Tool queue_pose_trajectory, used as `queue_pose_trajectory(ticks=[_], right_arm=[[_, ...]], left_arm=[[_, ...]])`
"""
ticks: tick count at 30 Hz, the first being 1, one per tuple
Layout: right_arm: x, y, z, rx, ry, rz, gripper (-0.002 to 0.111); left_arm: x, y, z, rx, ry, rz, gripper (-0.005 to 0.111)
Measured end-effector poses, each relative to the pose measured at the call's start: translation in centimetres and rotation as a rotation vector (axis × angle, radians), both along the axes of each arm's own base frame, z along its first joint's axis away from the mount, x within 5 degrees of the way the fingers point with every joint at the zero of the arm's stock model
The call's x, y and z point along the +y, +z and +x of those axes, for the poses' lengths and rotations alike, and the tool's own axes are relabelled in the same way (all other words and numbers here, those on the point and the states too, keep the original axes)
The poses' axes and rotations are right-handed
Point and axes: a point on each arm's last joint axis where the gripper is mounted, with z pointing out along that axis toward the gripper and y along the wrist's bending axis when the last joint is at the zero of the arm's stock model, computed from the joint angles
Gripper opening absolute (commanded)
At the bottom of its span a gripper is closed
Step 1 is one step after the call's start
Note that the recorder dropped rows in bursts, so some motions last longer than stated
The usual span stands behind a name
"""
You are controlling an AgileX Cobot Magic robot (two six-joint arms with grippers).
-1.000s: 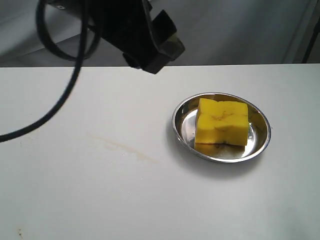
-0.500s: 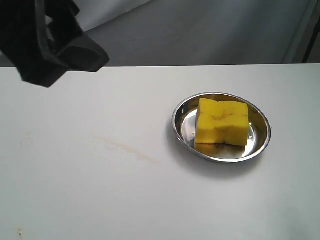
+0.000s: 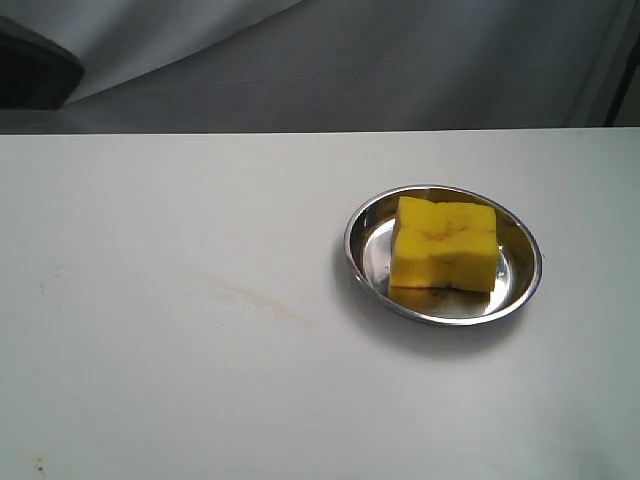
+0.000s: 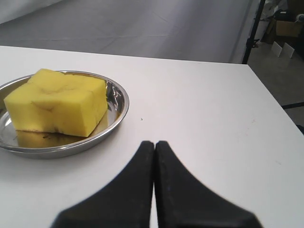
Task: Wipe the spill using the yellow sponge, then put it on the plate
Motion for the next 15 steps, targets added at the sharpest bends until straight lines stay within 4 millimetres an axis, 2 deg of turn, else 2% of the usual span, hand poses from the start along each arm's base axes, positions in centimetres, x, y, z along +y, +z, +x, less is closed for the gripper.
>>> queue_pose_trajectory(ticks=[15], right_arm=[[0.0,0.0,0.0,0.000,0.000,0.000,0.000]], left_arm=[[3.8,-3.3,-3.6,0.062,0.047,-0.035,0.070]])
